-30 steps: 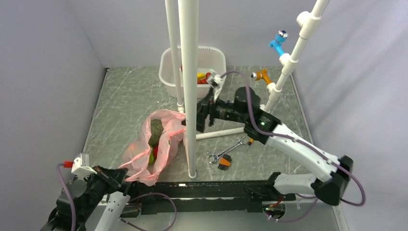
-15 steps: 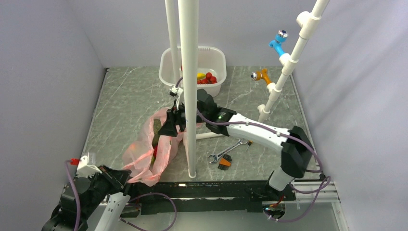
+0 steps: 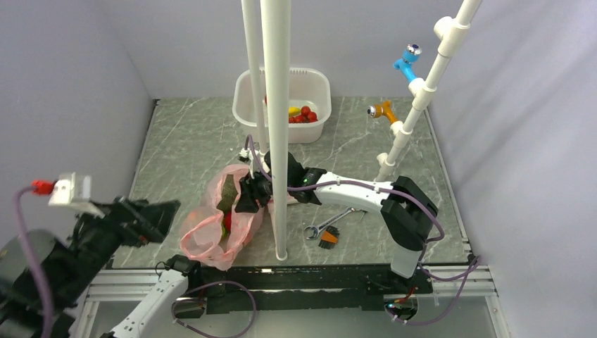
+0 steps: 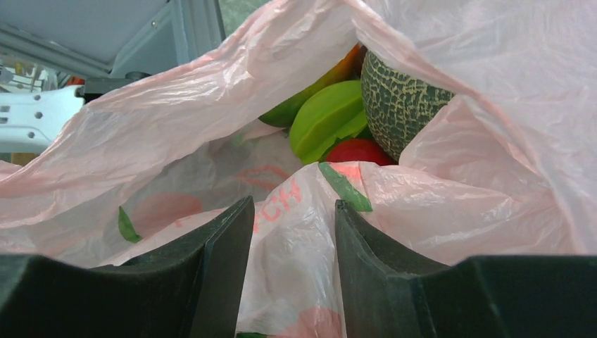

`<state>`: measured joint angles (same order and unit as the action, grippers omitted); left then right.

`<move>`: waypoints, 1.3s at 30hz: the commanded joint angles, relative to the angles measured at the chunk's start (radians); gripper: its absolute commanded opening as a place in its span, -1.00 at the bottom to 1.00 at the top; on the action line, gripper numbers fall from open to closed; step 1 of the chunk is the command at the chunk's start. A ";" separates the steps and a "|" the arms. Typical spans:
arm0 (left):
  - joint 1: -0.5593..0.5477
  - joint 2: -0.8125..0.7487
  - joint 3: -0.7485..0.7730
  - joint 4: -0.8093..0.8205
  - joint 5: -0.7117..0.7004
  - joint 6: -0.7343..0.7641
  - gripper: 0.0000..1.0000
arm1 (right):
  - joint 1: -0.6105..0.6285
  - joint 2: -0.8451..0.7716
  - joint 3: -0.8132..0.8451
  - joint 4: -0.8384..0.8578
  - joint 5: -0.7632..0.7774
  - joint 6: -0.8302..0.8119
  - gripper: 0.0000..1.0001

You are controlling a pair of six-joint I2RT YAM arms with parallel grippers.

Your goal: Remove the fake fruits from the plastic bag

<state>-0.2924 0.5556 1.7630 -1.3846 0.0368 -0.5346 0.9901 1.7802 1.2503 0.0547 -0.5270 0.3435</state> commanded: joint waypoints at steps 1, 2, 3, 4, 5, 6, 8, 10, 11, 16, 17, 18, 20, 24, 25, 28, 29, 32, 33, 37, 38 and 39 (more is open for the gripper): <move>-0.004 0.136 -0.054 0.106 0.039 0.176 0.99 | 0.003 -0.009 -0.012 0.033 0.016 0.005 -0.03; -0.004 0.164 -0.100 0.119 0.046 0.197 0.99 | 0.002 -0.012 -0.017 0.034 0.029 0.009 -0.04; -0.003 0.188 -0.157 0.135 0.044 0.207 0.99 | 0.003 -0.018 -0.023 0.034 0.043 0.017 -0.05; -0.004 0.206 -0.213 0.155 0.049 0.215 0.99 | 0.002 -0.024 -0.029 0.036 0.056 0.023 -0.04; -0.004 0.213 -0.276 0.186 0.064 0.218 0.99 | 0.004 -0.031 -0.035 0.037 0.069 0.027 -0.05; -0.004 0.209 -0.344 0.238 0.085 0.220 0.99 | 0.003 -0.037 -0.042 0.039 0.079 0.032 -0.05; -0.004 0.185 -0.482 0.341 0.115 0.217 0.99 | 0.003 -0.045 -0.053 0.046 0.088 0.040 -0.06; -0.004 0.184 -0.576 0.391 0.087 0.213 0.99 | 0.003 -0.042 -0.061 0.055 0.082 0.044 -0.08; -0.004 0.186 -0.616 0.406 0.059 0.217 0.99 | 0.003 -0.036 -0.063 0.058 0.079 0.047 -0.09; -0.004 0.200 -0.770 0.450 0.047 0.232 0.99 | 0.003 -0.025 -0.078 0.065 0.086 0.058 -0.13; -0.004 0.199 -0.782 0.434 0.008 0.233 0.99 | 0.003 -0.026 -0.083 0.072 0.090 0.062 -0.14; -0.003 0.197 -0.792 0.415 -0.027 0.237 0.99 | 0.003 -0.026 -0.090 0.077 0.096 0.064 -0.14; -0.005 0.203 -0.783 0.379 -0.075 0.235 0.97 | 0.004 -0.028 -0.101 0.078 0.129 0.069 -0.17; -0.004 0.255 -0.775 0.350 -0.075 0.246 0.59 | 0.007 -0.029 -0.107 0.044 0.201 0.049 -0.23; -0.004 0.281 -0.771 0.337 -0.084 0.246 0.48 | 0.010 -0.033 -0.106 0.031 0.220 0.039 -0.23; -0.004 0.347 -0.761 0.321 -0.076 0.253 0.16 | 0.012 -0.044 -0.112 0.004 0.252 0.021 -0.23; -0.004 0.364 -0.761 0.326 -0.061 0.260 0.02 | 0.012 -0.047 -0.114 0.001 0.256 0.020 -0.23; -0.004 0.337 -0.774 0.367 -0.046 0.260 -0.46 | 0.014 -0.053 -0.118 -0.013 0.269 0.018 -0.23; -0.004 0.320 -0.783 0.384 -0.060 0.257 -0.72 | 0.016 -0.055 -0.116 -0.028 0.292 0.017 -0.24; -0.003 0.285 -0.739 0.301 -0.269 0.216 -1.00 | 0.020 -0.068 -0.118 -0.150 0.585 0.050 -0.29; -0.003 0.264 -0.729 0.274 -0.352 0.178 -1.00 | 0.018 -0.068 -0.118 -0.180 0.657 0.061 -0.38; -0.004 0.235 -0.719 0.249 -0.429 0.140 -1.00 | 0.019 -0.065 -0.118 -0.212 0.726 0.077 -0.49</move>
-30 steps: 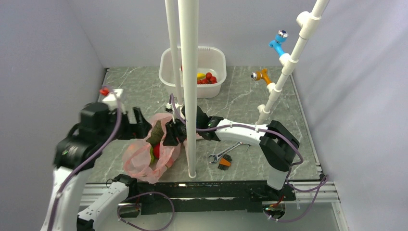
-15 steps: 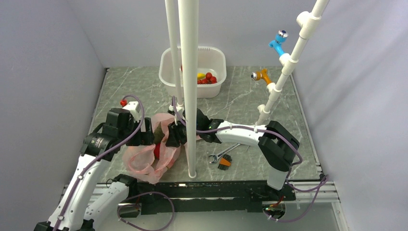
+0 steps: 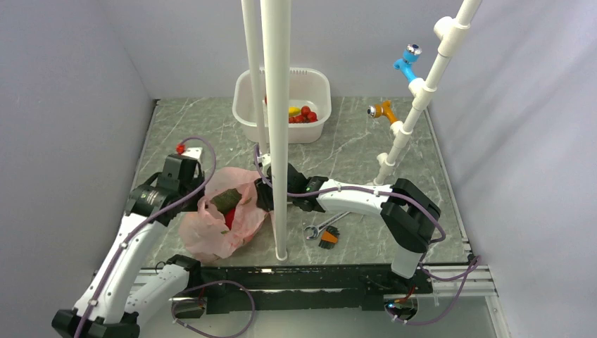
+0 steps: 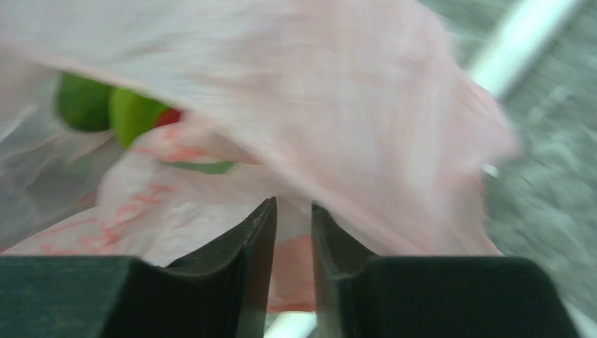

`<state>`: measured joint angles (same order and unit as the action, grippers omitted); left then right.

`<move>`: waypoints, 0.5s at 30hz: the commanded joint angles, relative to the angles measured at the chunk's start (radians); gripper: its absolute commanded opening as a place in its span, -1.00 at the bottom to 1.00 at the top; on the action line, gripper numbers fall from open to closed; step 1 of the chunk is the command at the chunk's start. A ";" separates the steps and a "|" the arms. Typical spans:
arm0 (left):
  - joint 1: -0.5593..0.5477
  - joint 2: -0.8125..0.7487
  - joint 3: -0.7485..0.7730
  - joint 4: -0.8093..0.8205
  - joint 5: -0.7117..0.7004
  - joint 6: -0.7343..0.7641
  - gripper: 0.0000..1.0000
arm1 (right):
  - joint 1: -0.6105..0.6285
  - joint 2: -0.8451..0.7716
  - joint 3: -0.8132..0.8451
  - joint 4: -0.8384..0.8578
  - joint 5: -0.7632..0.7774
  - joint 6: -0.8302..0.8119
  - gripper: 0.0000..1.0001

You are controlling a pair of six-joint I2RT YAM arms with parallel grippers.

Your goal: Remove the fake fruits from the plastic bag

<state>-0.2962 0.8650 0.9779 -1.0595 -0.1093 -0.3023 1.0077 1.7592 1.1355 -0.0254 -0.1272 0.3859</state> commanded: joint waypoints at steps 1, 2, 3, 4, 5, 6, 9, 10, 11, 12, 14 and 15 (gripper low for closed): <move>0.000 -0.114 0.073 -0.095 -0.346 -0.141 -1.00 | 0.001 -0.044 -0.009 -0.151 0.371 0.054 -0.61; 0.000 -0.154 0.071 -0.095 -0.379 -0.174 -1.00 | 0.000 -0.049 -0.031 -0.149 0.387 0.068 -0.63; 0.000 -0.208 0.057 -0.071 -0.375 -0.193 -1.00 | 0.002 -0.060 -0.057 -0.132 0.385 0.075 -0.64; 0.000 -0.266 0.032 -0.026 -0.345 -0.195 -1.00 | 0.002 -0.077 -0.084 -0.094 0.350 0.071 -0.60; 0.000 -0.313 0.002 0.024 -0.284 -0.191 -1.00 | 0.002 -0.104 -0.110 -0.020 0.295 0.044 -0.50; 0.000 -0.359 -0.024 0.062 -0.235 -0.193 -1.00 | 0.001 -0.117 -0.128 0.032 0.219 0.015 -0.38; 0.000 -0.434 -0.085 0.124 -0.143 -0.219 -1.00 | -0.005 -0.165 -0.104 0.099 -0.013 -0.053 -0.24; 0.000 -0.442 -0.100 0.132 -0.124 -0.225 -1.00 | -0.008 -0.174 -0.075 0.092 -0.082 -0.069 -0.23; 0.000 -0.448 -0.113 0.140 -0.102 -0.226 -1.00 | -0.008 -0.181 -0.047 0.084 -0.145 -0.079 -0.23; 0.000 -0.454 -0.131 0.155 -0.080 -0.219 -1.00 | -0.006 -0.187 -0.022 0.081 -0.192 -0.081 -0.22; 0.000 -0.464 -0.150 0.184 -0.041 -0.198 -1.00 | -0.006 -0.203 0.005 0.097 -0.287 -0.070 -0.21; 0.000 -0.469 -0.154 0.196 -0.026 -0.188 -1.00 | -0.004 -0.212 0.005 0.118 -0.344 -0.063 -0.18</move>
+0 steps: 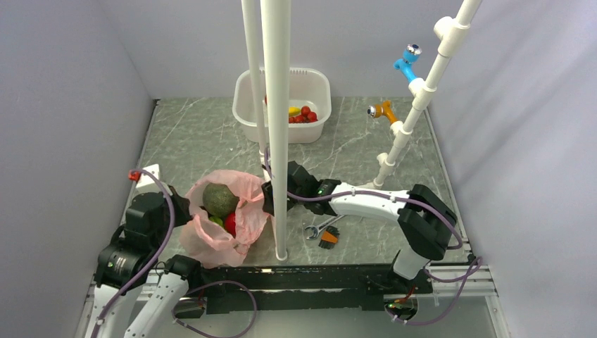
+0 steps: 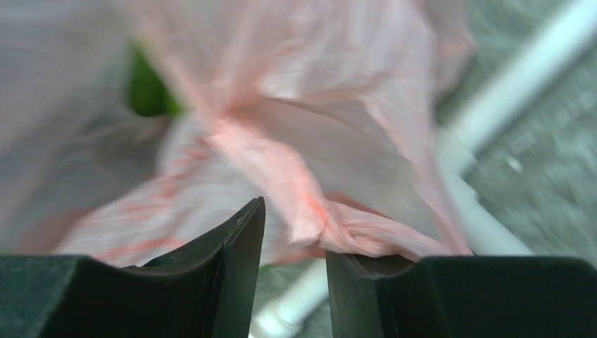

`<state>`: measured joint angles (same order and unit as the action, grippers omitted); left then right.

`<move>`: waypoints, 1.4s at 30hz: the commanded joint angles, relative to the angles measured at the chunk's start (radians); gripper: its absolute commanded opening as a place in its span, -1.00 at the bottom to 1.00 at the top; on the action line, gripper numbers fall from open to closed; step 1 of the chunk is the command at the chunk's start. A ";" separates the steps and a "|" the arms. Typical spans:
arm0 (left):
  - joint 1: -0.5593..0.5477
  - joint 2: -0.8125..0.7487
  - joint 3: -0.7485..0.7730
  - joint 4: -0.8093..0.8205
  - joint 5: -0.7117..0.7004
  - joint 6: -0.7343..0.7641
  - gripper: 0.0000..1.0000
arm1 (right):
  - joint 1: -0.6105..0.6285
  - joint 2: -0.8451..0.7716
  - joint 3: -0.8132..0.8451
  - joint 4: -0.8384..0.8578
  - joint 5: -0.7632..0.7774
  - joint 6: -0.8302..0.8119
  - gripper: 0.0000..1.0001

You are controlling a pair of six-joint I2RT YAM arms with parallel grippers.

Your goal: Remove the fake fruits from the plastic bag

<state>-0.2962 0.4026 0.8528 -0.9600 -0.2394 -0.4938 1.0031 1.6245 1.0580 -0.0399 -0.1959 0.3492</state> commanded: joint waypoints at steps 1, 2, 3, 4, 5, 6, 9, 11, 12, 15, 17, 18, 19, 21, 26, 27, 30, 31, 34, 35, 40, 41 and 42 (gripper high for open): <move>0.000 -0.015 -0.030 0.105 0.114 0.011 -1.00 | 0.004 -0.086 0.078 0.158 -0.299 -0.019 -0.13; 0.001 -0.024 -0.031 0.111 0.118 0.019 -1.00 | 0.007 -0.093 0.069 0.188 -0.345 -0.015 -0.02; 0.000 -0.033 -0.032 0.114 0.118 0.023 -1.00 | 0.010 -0.090 0.063 0.221 -0.369 -0.013 0.13; 0.000 -0.041 -0.032 0.115 0.119 0.027 -1.00 | 0.014 -0.075 0.072 0.248 -0.381 -0.009 0.27; 0.000 -0.050 -0.031 0.115 0.126 0.033 -1.00 | 0.016 -0.050 0.101 0.249 -0.391 -0.004 0.30; 0.000 -0.059 -0.032 0.116 0.129 0.035 -1.00 | 0.018 -0.017 0.135 0.245 -0.406 -0.001 0.31; 0.000 -0.081 -0.042 0.126 0.133 0.017 -1.00 | 0.022 0.092 0.216 0.256 -0.432 0.020 0.22; 0.000 -0.086 -0.049 0.127 0.146 0.003 -1.00 | 0.022 0.160 0.261 0.262 -0.453 0.031 0.06; 0.001 -0.085 -0.048 0.120 0.153 -0.008 -1.00 | 0.022 0.201 0.283 0.262 -0.457 0.035 0.00; 0.000 -0.082 -0.042 0.079 0.185 -0.032 -1.00 | 0.024 0.282 0.334 0.219 -0.432 0.018 -0.14; 0.000 -0.093 -0.039 0.037 0.171 -0.059 -1.00 | 0.025 0.300 0.321 0.185 -0.350 0.009 -0.24; 0.000 -0.096 -0.033 0.014 0.156 -0.075 -1.00 | 0.024 0.295 0.293 0.179 -0.303 0.007 -0.27; 0.000 -0.099 -0.023 -0.013 0.139 -0.088 -1.00 | 0.025 0.287 0.261 0.172 -0.218 0.002 -0.28; 0.000 -0.103 0.002 -0.061 0.133 -0.099 -1.00 | 0.026 0.269 0.186 0.142 -0.091 -0.012 -0.28; 0.000 -0.119 0.064 -0.179 0.111 -0.118 -1.00 | 0.030 0.232 0.036 0.155 0.062 0.023 -0.28; 0.000 -0.121 0.081 -0.192 0.114 -0.111 -1.00 | 0.033 0.224 0.011 0.171 0.059 0.025 -0.27; 0.000 -0.099 0.175 -0.207 0.157 -0.076 -0.37 | 0.036 0.213 -0.001 0.168 0.048 0.024 -0.25; 0.001 -0.076 0.233 -0.209 0.172 -0.068 -0.05 | 0.036 0.209 0.006 0.162 0.044 0.021 -0.24; 0.000 0.000 0.371 -0.185 0.236 -0.034 0.53 | 0.035 0.203 0.040 0.150 0.023 0.017 -0.22; 0.000 0.031 0.410 -0.169 0.287 -0.021 0.64 | 0.035 0.203 0.052 0.146 0.016 0.017 -0.21; 0.000 0.185 0.447 -0.008 0.672 0.009 0.77 | 0.035 0.216 0.110 0.129 -0.010 0.025 -0.18; 0.000 0.212 0.407 0.046 0.784 -0.010 0.80 | 0.035 0.220 0.116 0.130 -0.012 0.029 -0.18; -0.002 0.236 0.354 0.104 0.877 -0.027 0.81 | 0.033 0.223 0.124 0.130 -0.013 0.033 -0.17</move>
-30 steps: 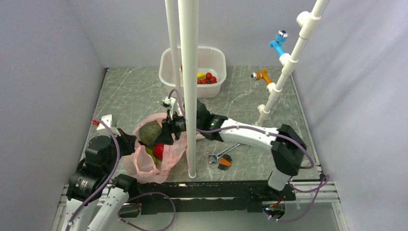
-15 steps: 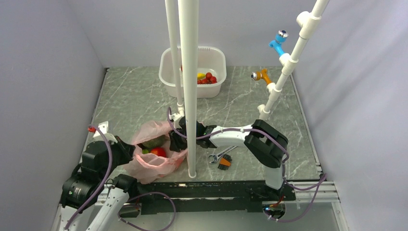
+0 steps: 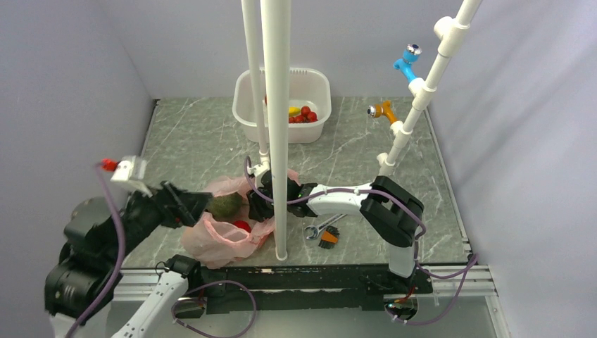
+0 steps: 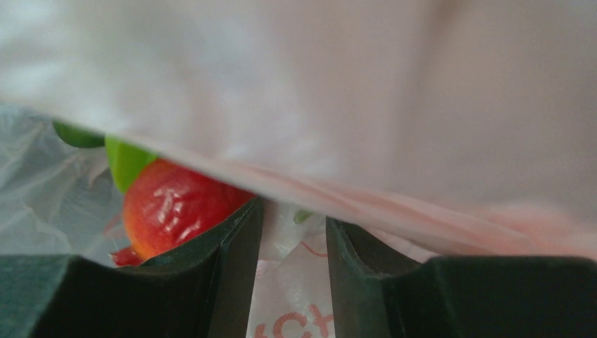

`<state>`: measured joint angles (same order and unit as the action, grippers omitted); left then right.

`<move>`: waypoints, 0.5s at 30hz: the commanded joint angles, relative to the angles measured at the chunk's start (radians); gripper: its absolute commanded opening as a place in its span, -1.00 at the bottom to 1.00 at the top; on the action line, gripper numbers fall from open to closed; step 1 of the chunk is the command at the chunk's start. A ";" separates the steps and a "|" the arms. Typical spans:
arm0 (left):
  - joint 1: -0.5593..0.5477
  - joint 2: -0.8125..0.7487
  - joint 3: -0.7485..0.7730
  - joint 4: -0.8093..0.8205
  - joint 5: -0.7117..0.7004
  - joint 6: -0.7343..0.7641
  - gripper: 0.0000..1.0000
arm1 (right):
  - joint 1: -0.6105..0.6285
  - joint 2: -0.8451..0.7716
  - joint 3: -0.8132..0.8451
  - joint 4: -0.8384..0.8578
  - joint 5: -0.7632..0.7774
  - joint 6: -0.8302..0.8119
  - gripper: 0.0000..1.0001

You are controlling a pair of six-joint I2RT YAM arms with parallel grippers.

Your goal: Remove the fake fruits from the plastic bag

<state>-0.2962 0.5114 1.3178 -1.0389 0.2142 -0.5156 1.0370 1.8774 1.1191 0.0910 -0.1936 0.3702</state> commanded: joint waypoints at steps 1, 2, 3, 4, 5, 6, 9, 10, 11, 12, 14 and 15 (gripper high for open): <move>-0.009 0.137 -0.163 0.229 0.480 -0.029 0.78 | -0.001 -0.027 0.069 -0.003 -0.015 0.015 -0.16; -0.024 0.134 -0.206 0.253 0.478 -0.025 0.78 | -0.003 -0.025 0.077 -0.003 -0.017 0.018 -0.15; -0.043 0.122 -0.235 0.246 0.439 -0.007 0.78 | -0.006 -0.024 0.082 -0.004 -0.020 0.023 -0.13; -0.058 0.109 -0.260 0.224 0.398 0.011 0.78 | -0.013 -0.022 0.088 -0.007 -0.023 0.028 -0.11; -0.068 0.095 -0.289 0.206 0.384 0.023 0.77 | -0.021 -0.020 0.095 -0.008 -0.029 0.034 -0.10; -0.075 0.079 -0.323 0.205 0.392 0.022 0.75 | -0.029 -0.017 0.101 -0.010 -0.038 0.040 -0.10; -0.101 0.035 -0.471 0.154 0.359 0.004 0.55 | -0.065 -0.007 0.115 0.001 -0.084 0.053 -0.09; -0.112 0.018 -0.510 0.109 0.319 0.001 0.46 | -0.079 -0.004 0.119 0.007 -0.094 0.054 -0.09; -0.118 -0.006 -0.539 0.069 0.285 -0.008 0.37 | -0.090 0.001 0.127 0.006 -0.101 0.055 -0.09; -0.120 -0.030 -0.560 0.023 0.252 -0.020 0.31 | -0.105 0.006 0.136 0.002 -0.107 0.053 -0.08; -0.123 -0.079 -0.588 -0.040 0.207 -0.038 0.23 | -0.130 0.021 0.158 0.001 -0.118 0.053 -0.08; -0.124 -0.091 -0.602 -0.067 0.195 -0.045 0.18 | -0.141 0.029 0.171 0.006 -0.119 0.053 -0.07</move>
<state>-0.4122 0.4789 0.7517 -0.9813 0.4976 -0.5270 0.9424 1.8828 1.2160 0.0734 -0.2764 0.4126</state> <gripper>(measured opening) 0.624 0.458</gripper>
